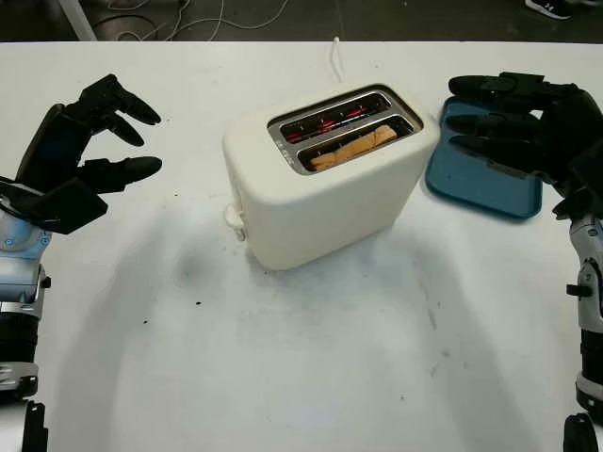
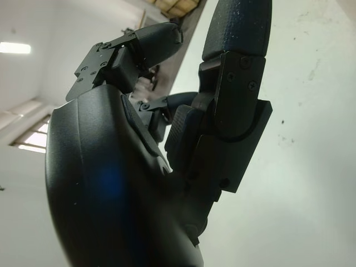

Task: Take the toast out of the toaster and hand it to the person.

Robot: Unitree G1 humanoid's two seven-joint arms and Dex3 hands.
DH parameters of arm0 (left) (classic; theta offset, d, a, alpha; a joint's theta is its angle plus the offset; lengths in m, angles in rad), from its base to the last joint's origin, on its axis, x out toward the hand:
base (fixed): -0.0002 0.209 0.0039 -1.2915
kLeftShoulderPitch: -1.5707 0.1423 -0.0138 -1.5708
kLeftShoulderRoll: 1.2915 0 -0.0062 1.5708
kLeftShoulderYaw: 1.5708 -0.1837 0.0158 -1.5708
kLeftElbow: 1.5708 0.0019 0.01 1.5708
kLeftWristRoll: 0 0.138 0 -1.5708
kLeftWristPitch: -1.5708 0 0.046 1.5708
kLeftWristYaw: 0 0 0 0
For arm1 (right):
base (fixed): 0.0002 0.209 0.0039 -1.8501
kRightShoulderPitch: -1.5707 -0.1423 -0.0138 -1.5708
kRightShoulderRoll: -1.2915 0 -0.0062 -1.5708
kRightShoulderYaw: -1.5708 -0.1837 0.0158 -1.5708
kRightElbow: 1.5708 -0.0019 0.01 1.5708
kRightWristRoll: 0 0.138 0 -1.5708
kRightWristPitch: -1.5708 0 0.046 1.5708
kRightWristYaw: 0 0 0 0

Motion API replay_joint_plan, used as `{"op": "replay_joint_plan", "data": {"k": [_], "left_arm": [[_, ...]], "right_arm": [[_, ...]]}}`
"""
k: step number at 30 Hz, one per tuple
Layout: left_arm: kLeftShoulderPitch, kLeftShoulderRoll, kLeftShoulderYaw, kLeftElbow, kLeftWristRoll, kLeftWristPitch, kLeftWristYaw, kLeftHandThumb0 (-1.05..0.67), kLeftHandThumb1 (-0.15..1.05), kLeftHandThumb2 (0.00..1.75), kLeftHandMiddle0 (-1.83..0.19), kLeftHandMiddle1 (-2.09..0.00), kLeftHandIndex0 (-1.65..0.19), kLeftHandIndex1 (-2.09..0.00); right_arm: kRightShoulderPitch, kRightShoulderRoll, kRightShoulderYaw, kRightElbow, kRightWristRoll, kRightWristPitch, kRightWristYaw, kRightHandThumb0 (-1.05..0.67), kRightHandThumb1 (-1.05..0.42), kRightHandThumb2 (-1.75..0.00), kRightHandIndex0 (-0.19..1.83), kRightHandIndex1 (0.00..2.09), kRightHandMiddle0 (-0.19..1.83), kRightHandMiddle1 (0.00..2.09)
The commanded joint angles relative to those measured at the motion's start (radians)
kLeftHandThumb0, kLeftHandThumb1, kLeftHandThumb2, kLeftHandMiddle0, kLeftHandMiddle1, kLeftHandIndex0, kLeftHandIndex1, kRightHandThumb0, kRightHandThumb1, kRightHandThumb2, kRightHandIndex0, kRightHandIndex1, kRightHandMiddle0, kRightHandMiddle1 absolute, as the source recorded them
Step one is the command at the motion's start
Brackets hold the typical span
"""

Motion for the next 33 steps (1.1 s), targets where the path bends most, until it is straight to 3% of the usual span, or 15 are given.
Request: {"op": "replay_joint_plan", "data": {"k": [1, 33], "left_arm": [[0.015, -0.001, 0.006, -0.009, -0.003, -0.003, 0.006, -1.05, 0.92, 0.26, -0.42, -1.42, -0.29, -1.32], [0.014, -0.001, 0.006, -0.003, -0.005, -0.010, 0.005, -1.05, 0.92, 0.27, -0.42, -1.41, -0.29, -1.32]], "right_arm": [[-0.001, -0.006, -0.002, -0.012, 0.005, 0.007, 0.003, -0.25, -0.81, 0.00, 0.88, 0.01, 0.78, 0.00], [0.000, -0.006, -0.001, -0.017, -0.001, 0.011, -0.001, -0.24, -0.81, 0.00, 0.88, 0.01, 0.78, 0.00]]}}
